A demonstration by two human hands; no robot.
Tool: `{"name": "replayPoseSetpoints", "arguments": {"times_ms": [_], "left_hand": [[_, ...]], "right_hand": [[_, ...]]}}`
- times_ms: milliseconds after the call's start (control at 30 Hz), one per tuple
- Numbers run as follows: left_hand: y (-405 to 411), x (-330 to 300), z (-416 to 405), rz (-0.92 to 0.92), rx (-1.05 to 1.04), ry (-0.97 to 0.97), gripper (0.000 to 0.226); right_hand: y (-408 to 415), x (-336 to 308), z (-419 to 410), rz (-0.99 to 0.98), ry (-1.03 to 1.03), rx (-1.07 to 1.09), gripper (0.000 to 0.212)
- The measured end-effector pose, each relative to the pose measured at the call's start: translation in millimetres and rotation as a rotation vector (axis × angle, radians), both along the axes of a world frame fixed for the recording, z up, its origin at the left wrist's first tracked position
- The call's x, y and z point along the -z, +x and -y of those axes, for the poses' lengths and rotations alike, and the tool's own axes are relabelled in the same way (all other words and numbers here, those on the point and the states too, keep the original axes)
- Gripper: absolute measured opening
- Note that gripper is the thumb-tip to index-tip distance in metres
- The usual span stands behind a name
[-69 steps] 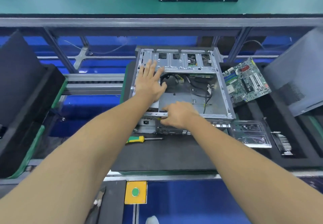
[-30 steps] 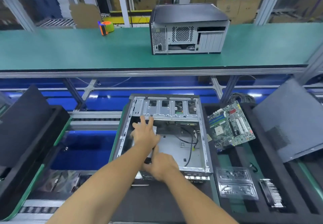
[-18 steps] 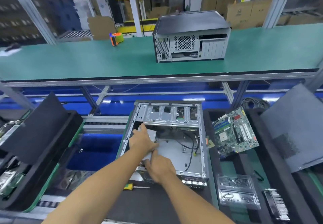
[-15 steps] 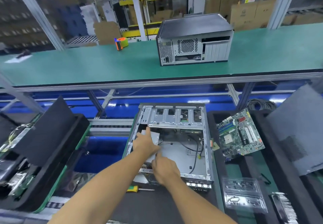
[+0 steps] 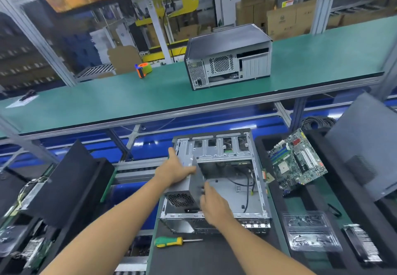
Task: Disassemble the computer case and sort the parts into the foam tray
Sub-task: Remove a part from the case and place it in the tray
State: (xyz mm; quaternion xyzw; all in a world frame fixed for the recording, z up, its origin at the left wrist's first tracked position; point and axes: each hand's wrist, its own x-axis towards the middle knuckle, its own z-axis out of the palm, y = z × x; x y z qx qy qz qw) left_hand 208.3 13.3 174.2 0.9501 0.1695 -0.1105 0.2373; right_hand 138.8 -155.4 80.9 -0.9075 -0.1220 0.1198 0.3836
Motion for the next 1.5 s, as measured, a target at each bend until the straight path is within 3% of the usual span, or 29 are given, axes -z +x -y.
{"name": "replayPoseSetpoints", "arguments": {"times_ms": [133,300,367,500,700,833,967,1100,1233,1400,1500], "left_hand": [[0,-25,-25,0.049,-0.120,-0.227,0.118],[-10,-46,-47,0.044,-0.308,-0.592,0.105],[-18,-41,-54,0.007,-0.371,-0.698,0.103],[-35,-17,-64,-0.189,-0.473,-1.035,0.086],[-52,8,-65,-0.112,-0.564,-1.297,0.042],[-65,17,-66,-0.122,-0.593,-1.319,0.039],[-71,11,-73,-0.121,-0.563,-1.288,0.042],[-74,3,-89,-0.149,-0.581,-1.252,0.050],[-72,-4,-104,-0.178,-0.619,-1.189,0.052],[-57,-28,-118,-0.264,-0.474,-0.953,0.077],[-45,-47,-118,-0.198,-0.309,-0.722,0.083]], "right_hand": [[8,-3,4,-0.144,0.284,0.187,0.018],[27,-25,7,-0.707,0.850,0.337,0.030],[29,-30,11,-0.769,1.012,0.331,0.033],[28,-33,8,-0.662,1.083,0.352,0.040],[28,-28,-5,-0.693,1.077,0.388,0.039],[24,-33,-25,-0.714,1.150,0.257,0.042],[15,-41,-45,-0.752,1.250,0.413,0.046],[2,-39,-61,-0.805,1.265,0.426,0.059],[-1,-33,-70,-0.821,1.217,0.415,0.043],[11,-31,-68,-0.780,1.126,0.410,0.043],[19,-27,-62,-0.825,1.159,0.561,0.045]]}}
